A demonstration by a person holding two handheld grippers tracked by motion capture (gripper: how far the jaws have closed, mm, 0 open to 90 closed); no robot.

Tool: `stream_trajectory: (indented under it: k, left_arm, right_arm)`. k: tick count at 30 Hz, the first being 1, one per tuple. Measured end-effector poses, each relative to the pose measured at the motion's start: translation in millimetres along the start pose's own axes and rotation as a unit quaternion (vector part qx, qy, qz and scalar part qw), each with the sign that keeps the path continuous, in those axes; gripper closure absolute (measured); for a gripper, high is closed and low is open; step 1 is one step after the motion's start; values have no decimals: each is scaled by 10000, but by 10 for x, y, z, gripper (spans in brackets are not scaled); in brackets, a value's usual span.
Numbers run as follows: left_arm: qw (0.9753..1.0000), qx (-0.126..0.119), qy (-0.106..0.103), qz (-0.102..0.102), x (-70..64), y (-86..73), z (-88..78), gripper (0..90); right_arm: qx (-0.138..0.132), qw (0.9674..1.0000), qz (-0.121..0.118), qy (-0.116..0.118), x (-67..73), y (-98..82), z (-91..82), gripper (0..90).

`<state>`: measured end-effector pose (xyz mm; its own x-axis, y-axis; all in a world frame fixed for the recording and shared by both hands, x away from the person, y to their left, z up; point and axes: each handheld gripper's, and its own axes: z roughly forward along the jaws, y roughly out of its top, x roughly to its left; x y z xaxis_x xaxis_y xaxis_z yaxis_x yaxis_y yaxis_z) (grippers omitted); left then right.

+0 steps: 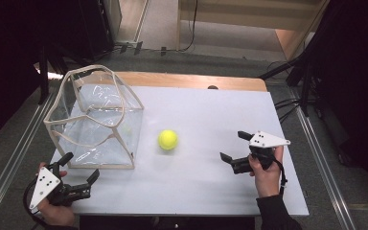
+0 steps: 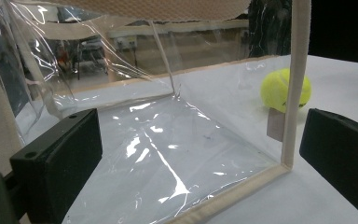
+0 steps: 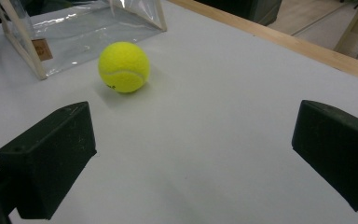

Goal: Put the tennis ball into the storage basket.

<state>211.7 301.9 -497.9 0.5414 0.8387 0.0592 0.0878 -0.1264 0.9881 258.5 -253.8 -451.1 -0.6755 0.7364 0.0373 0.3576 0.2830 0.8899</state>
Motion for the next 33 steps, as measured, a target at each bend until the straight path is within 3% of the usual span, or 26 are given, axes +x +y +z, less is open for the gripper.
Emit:
stream_trajectory:
  k: [18,33]
  left_arm:
    - [10000,-4,30,16,0,1,1,0]
    - [10000,26,1,73,-9,2,10,0]
  right_arm:
    - [323,9991,-180,207,57,168,210,0]
    - [871,9954,-251,310,93,368,447,0]
